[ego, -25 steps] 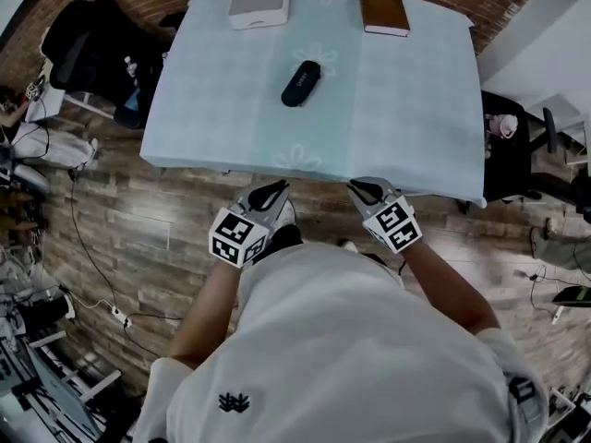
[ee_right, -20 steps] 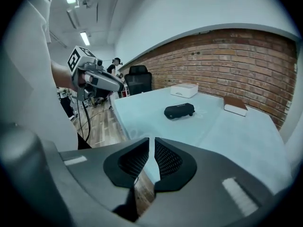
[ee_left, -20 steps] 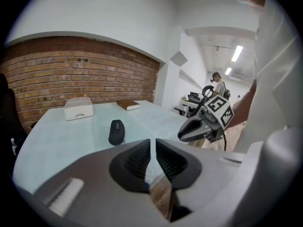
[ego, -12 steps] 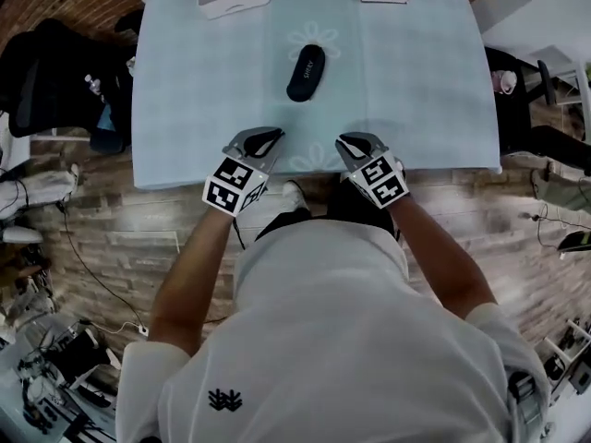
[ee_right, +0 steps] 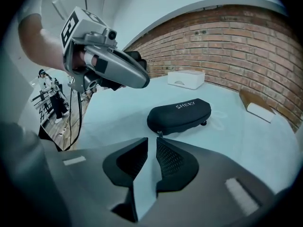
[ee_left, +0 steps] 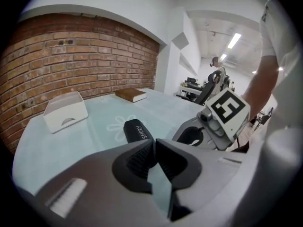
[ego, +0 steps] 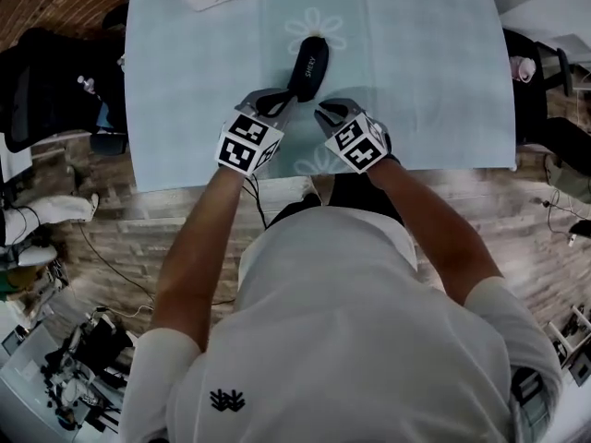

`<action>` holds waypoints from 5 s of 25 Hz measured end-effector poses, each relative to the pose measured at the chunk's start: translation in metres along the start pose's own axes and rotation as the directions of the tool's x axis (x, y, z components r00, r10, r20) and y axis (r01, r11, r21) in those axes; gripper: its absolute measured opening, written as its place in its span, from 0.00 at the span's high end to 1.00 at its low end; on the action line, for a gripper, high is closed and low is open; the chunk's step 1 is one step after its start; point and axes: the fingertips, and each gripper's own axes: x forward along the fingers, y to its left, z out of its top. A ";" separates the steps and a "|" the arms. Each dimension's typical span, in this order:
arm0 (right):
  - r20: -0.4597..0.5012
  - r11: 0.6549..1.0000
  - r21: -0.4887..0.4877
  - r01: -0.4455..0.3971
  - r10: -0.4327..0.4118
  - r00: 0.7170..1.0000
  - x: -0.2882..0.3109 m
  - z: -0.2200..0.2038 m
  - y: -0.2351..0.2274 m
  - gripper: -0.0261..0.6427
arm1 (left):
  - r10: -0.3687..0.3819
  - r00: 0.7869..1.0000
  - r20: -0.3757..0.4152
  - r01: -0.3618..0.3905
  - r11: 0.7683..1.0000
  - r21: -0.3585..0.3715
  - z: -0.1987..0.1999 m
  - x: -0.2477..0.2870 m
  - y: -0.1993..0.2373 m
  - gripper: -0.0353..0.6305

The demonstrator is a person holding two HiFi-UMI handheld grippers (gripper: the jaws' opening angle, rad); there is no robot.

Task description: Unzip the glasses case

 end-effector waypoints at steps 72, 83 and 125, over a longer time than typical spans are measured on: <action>-0.037 1.000 -0.004 -0.016 0.016 0.999 0.008 -0.003 -0.032 0.96 | 0.059 0.994 -0.096 -0.039 0.980 0.197 -0.013 0.055 0.007 0.87; -0.032 1.000 -0.011 -0.026 0.026 0.999 0.006 -0.002 -0.046 0.96 | 0.062 0.993 -0.101 -0.043 0.983 0.179 -0.014 0.054 0.007 0.87; -0.031 0.962 -0.205 -0.179 0.176 0.984 0.020 0.025 -0.151 0.96 | 0.095 0.978 -0.184 -0.074 0.990 0.117 -0.012 0.059 0.005 0.87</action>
